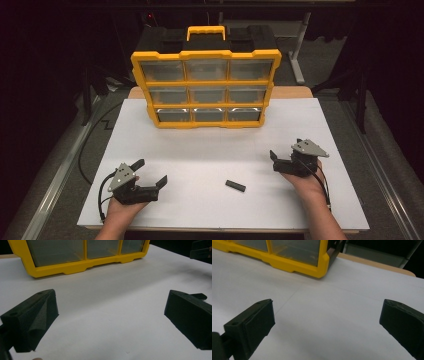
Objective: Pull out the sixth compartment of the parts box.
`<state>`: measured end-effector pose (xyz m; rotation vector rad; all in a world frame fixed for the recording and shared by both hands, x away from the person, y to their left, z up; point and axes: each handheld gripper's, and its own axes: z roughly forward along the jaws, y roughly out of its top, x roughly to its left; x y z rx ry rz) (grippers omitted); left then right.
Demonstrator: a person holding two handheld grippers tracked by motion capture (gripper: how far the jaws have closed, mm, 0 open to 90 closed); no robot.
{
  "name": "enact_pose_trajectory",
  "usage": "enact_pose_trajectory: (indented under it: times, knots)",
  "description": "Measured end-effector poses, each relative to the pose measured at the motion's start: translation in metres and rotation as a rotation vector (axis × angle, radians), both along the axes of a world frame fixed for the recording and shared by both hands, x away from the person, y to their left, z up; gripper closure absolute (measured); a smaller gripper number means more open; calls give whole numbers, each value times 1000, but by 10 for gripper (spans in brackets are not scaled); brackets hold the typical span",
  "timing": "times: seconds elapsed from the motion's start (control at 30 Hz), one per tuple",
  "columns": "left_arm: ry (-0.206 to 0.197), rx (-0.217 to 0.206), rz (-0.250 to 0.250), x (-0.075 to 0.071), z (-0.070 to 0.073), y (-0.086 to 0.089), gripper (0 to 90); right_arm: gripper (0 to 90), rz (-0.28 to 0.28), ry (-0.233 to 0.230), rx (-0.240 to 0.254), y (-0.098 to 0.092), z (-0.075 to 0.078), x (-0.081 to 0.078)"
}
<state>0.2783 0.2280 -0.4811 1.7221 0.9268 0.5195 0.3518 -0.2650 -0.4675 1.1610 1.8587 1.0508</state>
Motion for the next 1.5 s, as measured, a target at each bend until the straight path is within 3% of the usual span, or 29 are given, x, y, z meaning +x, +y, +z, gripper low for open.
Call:
enact_pose_trajectory:
  times: [0.3, 0.4, 0.5, 0.53, 0.87, 1.1, 1.13, 1.3, 1.33, 1.4, 1.47, 1.5]
  knots:
    - [-3, -9, 23, 0, 0, 3, 3, 3, 14, 10, -42, 3, -3, -3]
    - [-4, -7, 20, 0, 0, 5, 3, 7, 30, 7, -108, 5, -5, -4]
    - [-5, -4, 23, 0, -1, 5, 3, 8, 39, 7, -139, 6, -6, -5]
    - [-8, -5, 24, -1, -1, 4, 3, 8, 52, 4, -184, 8, -7, -6]
    - [-16, 3, 23, -1, -1, 5, 3, 8, 99, -11, -370, 19, -10, -11]
    - [-18, 3, 21, -1, -2, 4, 3, 8, 117, -34, -473, 24, -11, -13]
    - [-18, 4, 21, -1, -2, 4, 3, 8, 122, -47, -518, 26, -12, -13]
    - [-18, 6, 21, -1, -2, 4, 3, 8, 123, -55, -575, 29, -13, -16]
    - [-18, 9, 20, -1, -2, 4, 3, 8, 132, -64, -637, 30, -11, -17]
    - [-18, 6, 21, -1, -2, 4, 3, 8, 136, -70, -649, 31, -11, -17]
    - [-19, 8, 20, -1, -2, 4, 3, 8, 140, -76, -722, 35, -11, -20]
    - [-19, 9, 20, -1, -2, 4, 3, 8, 140, -76, -722, 35, -11, -20]
